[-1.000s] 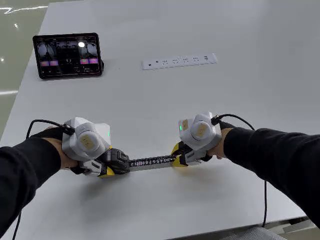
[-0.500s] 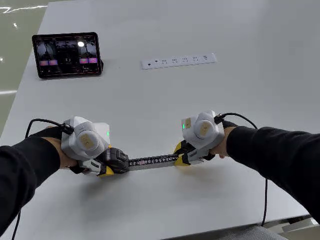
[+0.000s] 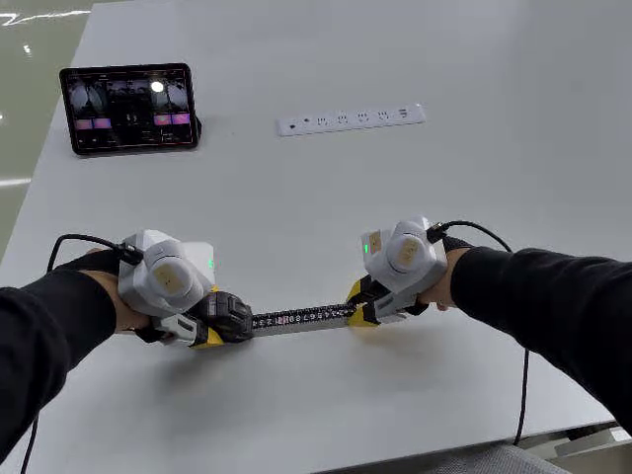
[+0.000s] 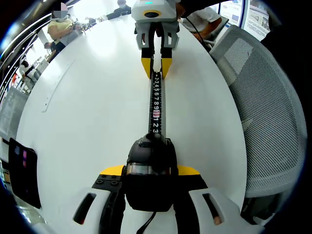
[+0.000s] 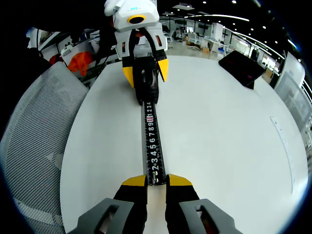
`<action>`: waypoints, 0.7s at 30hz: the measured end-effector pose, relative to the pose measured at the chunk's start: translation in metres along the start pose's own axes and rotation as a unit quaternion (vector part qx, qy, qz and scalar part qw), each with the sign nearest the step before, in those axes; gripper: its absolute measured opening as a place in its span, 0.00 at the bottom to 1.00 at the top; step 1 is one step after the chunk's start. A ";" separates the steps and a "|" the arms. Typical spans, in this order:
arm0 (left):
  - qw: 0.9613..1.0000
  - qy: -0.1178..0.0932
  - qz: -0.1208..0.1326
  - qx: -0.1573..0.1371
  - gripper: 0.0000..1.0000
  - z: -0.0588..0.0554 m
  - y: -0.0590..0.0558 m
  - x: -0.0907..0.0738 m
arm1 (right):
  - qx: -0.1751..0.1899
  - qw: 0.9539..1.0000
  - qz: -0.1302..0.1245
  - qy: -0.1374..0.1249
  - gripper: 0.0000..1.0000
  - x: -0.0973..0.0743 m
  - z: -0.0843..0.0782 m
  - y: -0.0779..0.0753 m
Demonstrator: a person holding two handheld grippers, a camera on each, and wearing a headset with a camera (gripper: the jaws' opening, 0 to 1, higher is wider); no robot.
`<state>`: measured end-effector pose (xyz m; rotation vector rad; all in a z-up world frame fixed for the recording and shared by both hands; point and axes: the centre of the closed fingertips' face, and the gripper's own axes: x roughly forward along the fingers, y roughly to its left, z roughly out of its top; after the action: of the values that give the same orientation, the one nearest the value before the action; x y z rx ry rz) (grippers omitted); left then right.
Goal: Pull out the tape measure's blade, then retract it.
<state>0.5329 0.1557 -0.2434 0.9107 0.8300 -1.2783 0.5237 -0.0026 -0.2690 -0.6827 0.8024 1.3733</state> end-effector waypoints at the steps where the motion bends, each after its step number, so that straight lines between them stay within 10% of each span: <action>1: 1.000 0.000 0.000 0.000 0.33 0.000 0.000 0.000 | 0.000 1.000 0.000 0.000 0.10 0.000 0.000 0.000; 21: 1.000 0.001 0.000 0.002 0.33 0.001 0.000 0.000 | 0.006 1.000 -0.002 0.005 0.10 -0.009 -0.013 -0.003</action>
<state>0.5332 0.1549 -0.2432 0.9144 0.8292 -1.2791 0.5257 -0.0188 -0.2694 -0.6834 0.8161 1.3610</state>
